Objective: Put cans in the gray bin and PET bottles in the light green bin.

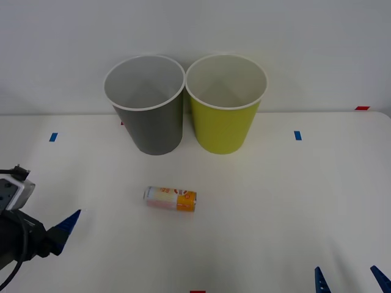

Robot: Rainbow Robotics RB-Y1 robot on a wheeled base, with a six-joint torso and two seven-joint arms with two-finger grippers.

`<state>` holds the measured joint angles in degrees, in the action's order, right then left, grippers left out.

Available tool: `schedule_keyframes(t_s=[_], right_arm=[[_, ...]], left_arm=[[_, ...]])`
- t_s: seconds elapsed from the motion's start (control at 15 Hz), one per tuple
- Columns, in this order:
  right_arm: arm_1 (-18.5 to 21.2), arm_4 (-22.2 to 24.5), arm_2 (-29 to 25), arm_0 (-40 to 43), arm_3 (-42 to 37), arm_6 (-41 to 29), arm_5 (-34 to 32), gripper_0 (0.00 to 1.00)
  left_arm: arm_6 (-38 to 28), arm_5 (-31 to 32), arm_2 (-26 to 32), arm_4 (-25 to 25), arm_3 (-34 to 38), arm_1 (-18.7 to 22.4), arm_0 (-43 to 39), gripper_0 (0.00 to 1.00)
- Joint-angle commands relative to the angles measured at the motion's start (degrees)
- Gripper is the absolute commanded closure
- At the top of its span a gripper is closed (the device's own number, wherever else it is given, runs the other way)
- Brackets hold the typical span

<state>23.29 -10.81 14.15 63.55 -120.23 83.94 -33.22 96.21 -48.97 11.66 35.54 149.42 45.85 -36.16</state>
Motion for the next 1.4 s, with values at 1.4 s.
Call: schedule_keyframes(t_s=[1.4], right_arm=[[0.0,0.0,0.0,0.0,0.0,0.0,0.0,0.0]], left_arm=[[45.64,-43.58,-12.37,20.45,-12.49,-7.09,44.34,0.0]])
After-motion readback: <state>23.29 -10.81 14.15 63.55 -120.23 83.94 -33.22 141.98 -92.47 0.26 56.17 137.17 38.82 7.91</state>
